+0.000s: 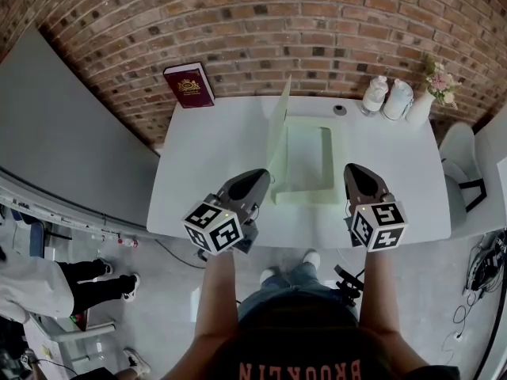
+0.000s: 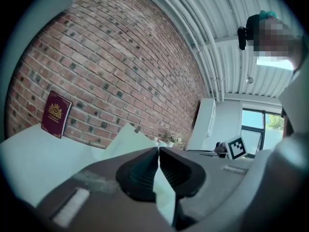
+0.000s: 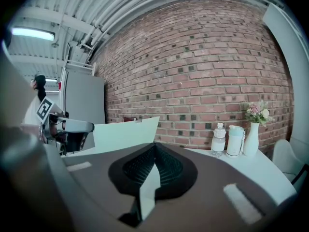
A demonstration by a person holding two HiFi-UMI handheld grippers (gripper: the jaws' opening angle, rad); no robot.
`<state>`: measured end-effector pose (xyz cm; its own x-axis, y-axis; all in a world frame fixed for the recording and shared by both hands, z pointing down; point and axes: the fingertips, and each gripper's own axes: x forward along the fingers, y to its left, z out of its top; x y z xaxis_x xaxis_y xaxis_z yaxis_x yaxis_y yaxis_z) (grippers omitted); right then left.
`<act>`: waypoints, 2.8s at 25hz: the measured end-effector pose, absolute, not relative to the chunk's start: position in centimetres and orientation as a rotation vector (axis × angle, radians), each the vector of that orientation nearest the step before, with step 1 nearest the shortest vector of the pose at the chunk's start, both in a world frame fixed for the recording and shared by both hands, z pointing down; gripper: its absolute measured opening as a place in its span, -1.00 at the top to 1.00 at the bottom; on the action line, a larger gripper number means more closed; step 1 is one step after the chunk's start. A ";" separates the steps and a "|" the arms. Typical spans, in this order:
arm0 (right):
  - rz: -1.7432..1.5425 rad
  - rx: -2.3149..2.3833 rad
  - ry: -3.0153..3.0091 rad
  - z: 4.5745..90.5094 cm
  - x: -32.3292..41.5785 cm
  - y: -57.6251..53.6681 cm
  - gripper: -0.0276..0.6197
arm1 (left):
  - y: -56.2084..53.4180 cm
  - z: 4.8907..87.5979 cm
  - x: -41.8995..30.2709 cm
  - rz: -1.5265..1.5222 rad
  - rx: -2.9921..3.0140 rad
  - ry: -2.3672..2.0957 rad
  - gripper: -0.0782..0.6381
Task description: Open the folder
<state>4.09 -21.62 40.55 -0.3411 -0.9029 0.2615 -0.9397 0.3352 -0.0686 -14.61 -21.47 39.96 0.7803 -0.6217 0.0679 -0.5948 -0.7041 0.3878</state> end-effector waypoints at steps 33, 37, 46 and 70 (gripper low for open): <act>0.245 1.536 -2.401 41.4 -5.0 -22.4 0.92 | -22.7 47.0 -32.3 0.044 2.214 -1.502 0.78; 0.249 1.512 -2.392 42.1 -6.0 -22.1 0.92 | -23.1 48.8 -34.5 0.086 2.135 -1.564 0.78; 0.262 1.531 -2.351 43.0 -6.0 -21.9 0.92 | -23.5 52.5 -37.3 0.306 2.025 -1.691 0.76; 0.372 1.524 -2.267 47.6 -8.5 -21.9 0.92 | -24.8 64.2 -41.3 0.914 1.890 -1.639 0.71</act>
